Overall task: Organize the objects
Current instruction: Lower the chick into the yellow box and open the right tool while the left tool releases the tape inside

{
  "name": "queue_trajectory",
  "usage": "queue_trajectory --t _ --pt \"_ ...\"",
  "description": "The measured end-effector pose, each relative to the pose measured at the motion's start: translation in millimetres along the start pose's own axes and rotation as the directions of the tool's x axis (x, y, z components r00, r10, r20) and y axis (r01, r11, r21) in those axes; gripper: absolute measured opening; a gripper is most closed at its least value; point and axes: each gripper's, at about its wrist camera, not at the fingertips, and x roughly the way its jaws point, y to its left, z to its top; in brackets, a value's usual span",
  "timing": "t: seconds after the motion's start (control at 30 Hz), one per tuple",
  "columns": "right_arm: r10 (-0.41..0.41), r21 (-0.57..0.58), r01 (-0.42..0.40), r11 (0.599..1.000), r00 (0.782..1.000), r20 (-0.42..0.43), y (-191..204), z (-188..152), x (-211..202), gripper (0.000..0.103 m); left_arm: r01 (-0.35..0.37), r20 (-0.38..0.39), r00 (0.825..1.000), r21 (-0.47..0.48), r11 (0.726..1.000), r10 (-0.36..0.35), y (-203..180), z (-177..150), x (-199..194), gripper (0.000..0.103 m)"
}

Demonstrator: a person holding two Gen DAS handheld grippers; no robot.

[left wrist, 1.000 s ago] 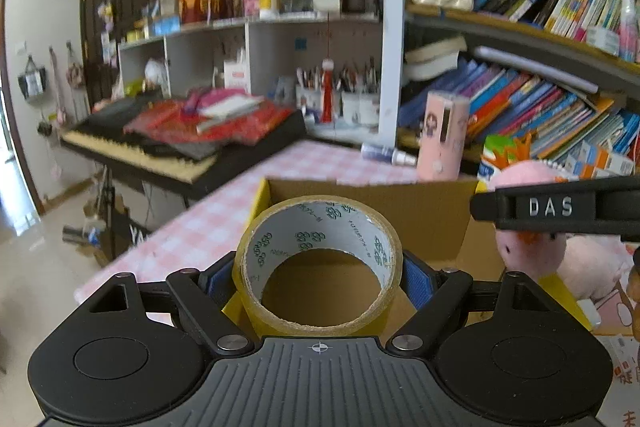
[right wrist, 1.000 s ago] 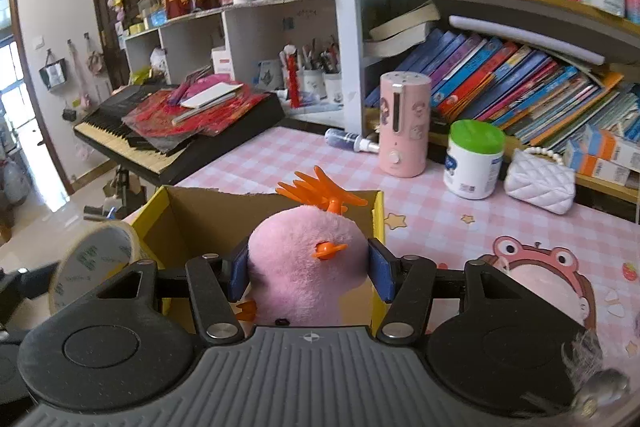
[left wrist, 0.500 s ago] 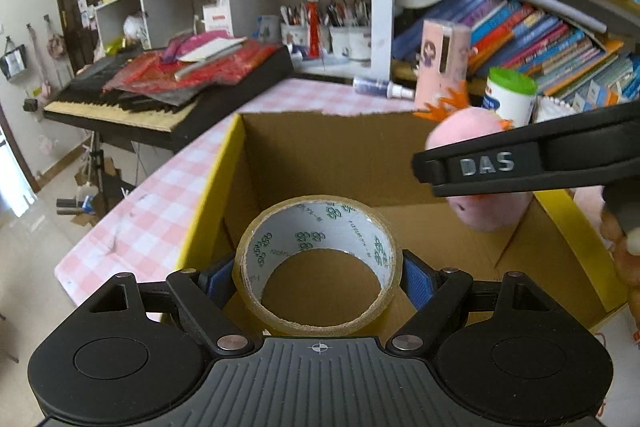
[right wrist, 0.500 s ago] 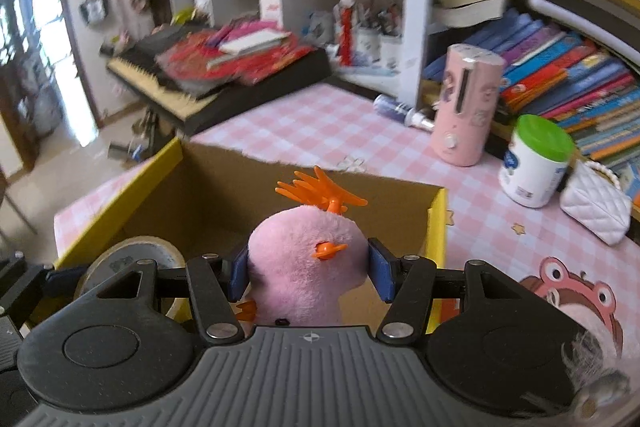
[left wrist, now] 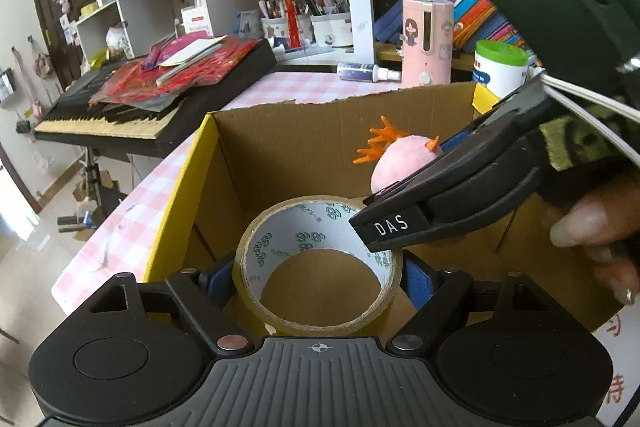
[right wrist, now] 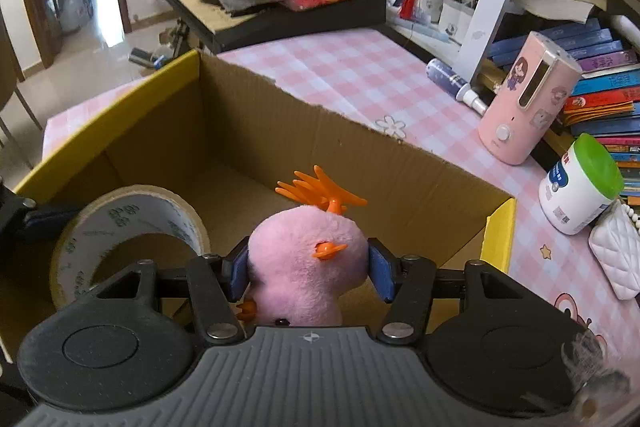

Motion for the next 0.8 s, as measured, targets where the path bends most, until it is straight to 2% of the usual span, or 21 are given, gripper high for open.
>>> queue_trajectory --t 0.23,0.6,0.67,0.73,0.8 --pt "0.015 -0.006 -0.016 1.000 0.997 -0.077 1.9 1.1 13.1 0.056 0.001 -0.009 1.000 0.043 0.999 0.000 -5.1 -0.4 1.7 0.083" --pt "0.018 0.003 -0.017 1.000 0.993 -0.117 3.7 0.0 15.7 0.056 0.005 0.020 1.000 0.036 0.999 -0.006 -6.7 1.1 -5.3 0.084" --pt "0.018 0.002 -0.018 1.000 0.994 -0.108 4.5 0.2 13.8 0.059 0.005 0.027 1.000 0.034 0.999 -0.005 -6.2 1.1 -8.0 0.084" --pt "0.019 0.004 -0.019 1.000 0.996 -0.092 3.3 1.0 11.6 0.071 -0.003 0.039 0.999 0.035 0.999 0.002 -6.0 1.5 -11.2 0.085" --pt "0.028 0.016 -0.027 1.000 0.998 -0.062 -0.1 2.4 6.9 0.077 -0.015 0.054 0.998 0.035 0.999 0.013 -4.8 1.7 -15.2 0.085"
